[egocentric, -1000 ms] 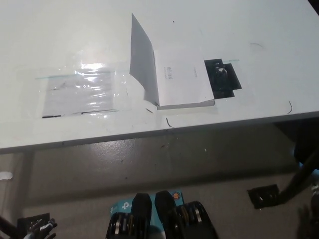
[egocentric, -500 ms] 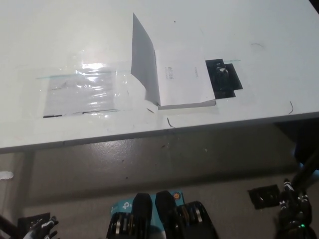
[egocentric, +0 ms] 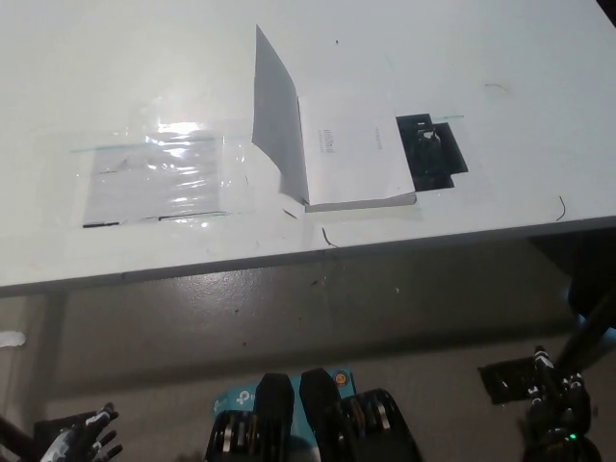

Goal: The robot uses its right hand to slide under the cover of the book kept in the middle of the desk and open it

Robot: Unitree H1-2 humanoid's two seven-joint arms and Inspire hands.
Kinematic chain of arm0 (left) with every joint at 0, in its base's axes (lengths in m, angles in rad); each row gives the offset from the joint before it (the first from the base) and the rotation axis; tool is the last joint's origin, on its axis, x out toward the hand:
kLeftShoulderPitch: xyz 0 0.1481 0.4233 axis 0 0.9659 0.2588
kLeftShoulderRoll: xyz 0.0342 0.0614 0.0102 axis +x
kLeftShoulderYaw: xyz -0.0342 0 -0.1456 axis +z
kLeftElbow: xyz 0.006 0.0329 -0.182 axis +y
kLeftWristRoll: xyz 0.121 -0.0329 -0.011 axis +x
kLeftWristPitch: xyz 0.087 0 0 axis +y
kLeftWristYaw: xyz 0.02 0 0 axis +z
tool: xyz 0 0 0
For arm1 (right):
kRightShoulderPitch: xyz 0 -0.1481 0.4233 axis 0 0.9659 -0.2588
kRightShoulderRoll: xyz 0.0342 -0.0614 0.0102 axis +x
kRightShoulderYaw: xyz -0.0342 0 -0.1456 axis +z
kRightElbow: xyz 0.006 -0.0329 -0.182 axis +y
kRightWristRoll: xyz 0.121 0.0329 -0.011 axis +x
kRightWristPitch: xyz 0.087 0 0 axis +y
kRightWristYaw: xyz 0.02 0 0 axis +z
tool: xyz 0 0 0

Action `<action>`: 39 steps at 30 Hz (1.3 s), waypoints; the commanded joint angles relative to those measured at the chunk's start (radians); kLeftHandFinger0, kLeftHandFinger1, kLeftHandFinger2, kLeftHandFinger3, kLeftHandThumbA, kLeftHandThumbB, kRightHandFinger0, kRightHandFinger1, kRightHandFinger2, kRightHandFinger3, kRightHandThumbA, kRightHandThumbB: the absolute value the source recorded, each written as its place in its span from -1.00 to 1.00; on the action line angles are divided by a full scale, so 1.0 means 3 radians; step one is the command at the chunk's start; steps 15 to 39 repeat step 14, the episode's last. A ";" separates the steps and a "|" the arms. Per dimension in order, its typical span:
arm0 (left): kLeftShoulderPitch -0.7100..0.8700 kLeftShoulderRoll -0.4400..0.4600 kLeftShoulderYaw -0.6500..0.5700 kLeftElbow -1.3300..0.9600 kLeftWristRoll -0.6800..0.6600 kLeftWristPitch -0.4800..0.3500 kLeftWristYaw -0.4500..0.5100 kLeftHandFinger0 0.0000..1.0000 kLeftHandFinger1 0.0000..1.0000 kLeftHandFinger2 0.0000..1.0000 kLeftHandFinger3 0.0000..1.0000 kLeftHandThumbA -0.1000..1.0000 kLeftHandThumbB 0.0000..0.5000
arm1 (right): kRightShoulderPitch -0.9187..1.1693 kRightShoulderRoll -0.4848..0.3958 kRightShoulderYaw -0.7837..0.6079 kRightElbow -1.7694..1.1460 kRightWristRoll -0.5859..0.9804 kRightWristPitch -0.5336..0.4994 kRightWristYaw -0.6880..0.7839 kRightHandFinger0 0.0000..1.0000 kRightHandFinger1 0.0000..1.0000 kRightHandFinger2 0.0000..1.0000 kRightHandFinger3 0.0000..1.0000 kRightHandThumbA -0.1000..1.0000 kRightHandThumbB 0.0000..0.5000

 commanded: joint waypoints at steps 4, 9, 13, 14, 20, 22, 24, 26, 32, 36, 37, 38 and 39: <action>-0.0134 0.0013 0.0037 -0.0023 -0.0047 0.0016 0.0035 1.00 1.00 1.00 1.00 0.84 0.65 | 0.0008 0.0011 0.0079 -0.0154 -0.0013 -0.0023 0.0027 0.67 0.82 1.00 1.00 0.46 -0.77; -0.0154 -0.0026 0.0040 -0.0037 0.0017 -0.0052 0.0162 1.00 1.00 1.00 1.00 0.65 0.27 | 0.0040 0.0004 0.0092 -0.0205 0.0004 0.0023 0.0009 0.69 0.83 1.00 1.00 0.54 -0.80; -0.0187 -0.0044 0.0027 0.0015 0.0162 -0.0137 0.0463 1.00 1.00 1.00 1.00 0.13 0.25 | 0.0041 0.0010 0.0090 -0.0239 0.0026 0.0038 0.0020 0.74 0.88 1.00 1.00 0.52 -0.80; -0.0211 -0.0040 0.0020 0.0079 0.0215 -0.0190 0.0556 1.00 1.00 1.00 1.00 -0.09 0.21 | 0.0043 0.0011 0.0093 -0.0241 0.0025 0.0037 0.0025 0.74 0.89 1.00 1.00 0.52 -0.79; -0.0211 -0.0040 0.0020 0.0079 0.0215 -0.0190 0.0556 1.00 1.00 1.00 1.00 -0.09 0.21 | 0.0043 0.0011 0.0093 -0.0241 0.0025 0.0037 0.0025 0.74 0.89 1.00 1.00 0.52 -0.79; -0.0211 -0.0040 0.0020 0.0079 0.0215 -0.0190 0.0556 1.00 1.00 1.00 1.00 -0.09 0.21 | 0.0043 0.0011 0.0093 -0.0241 0.0025 0.0037 0.0025 0.74 0.89 1.00 1.00 0.52 -0.79; -0.0211 -0.0040 0.0020 0.0079 0.0215 -0.0190 0.0556 1.00 1.00 1.00 1.00 -0.09 0.21 | 0.0043 0.0011 0.0093 -0.0241 0.0025 0.0037 0.0025 0.74 0.89 1.00 1.00 0.52 -0.79; -0.0211 -0.0040 0.0020 0.0079 0.0215 -0.0190 0.0556 1.00 1.00 1.00 1.00 -0.09 0.21 | 0.0043 0.0011 0.0093 -0.0241 0.0025 0.0037 0.0025 0.74 0.89 1.00 1.00 0.52 -0.79; -0.0211 -0.0040 0.0020 0.0079 0.0215 -0.0190 0.0556 1.00 1.00 1.00 1.00 -0.09 0.21 | 0.0043 0.0011 0.0093 -0.0241 0.0025 0.0037 0.0025 0.74 0.89 1.00 1.00 0.52 -0.79; -0.0211 -0.0040 0.0020 0.0079 0.0215 -0.0190 0.0556 1.00 1.00 1.00 1.00 -0.09 0.21 | 0.0043 0.0011 0.0093 -0.0241 0.0025 0.0037 0.0025 0.74 0.89 1.00 1.00 0.52 -0.79; -0.0211 -0.0040 0.0020 0.0079 0.0215 -0.0190 0.0556 1.00 1.00 1.00 1.00 -0.09 0.21 | 0.0043 0.0011 0.0093 -0.0241 0.0025 0.0037 0.0025 0.74 0.89 1.00 1.00 0.52 -0.79; -0.0211 -0.0040 0.0020 0.0079 0.0215 -0.0190 0.0556 1.00 1.00 1.00 1.00 -0.09 0.21 | 0.0043 0.0011 0.0093 -0.0241 0.0025 0.0037 0.0025 0.74 0.89 1.00 1.00 0.52 -0.79; -0.0211 -0.0040 0.0020 0.0079 0.0215 -0.0190 0.0556 1.00 1.00 1.00 1.00 -0.09 0.21 | 0.0043 0.0011 0.0093 -0.0241 0.0025 0.0037 0.0025 0.74 0.89 1.00 1.00 0.52 -0.79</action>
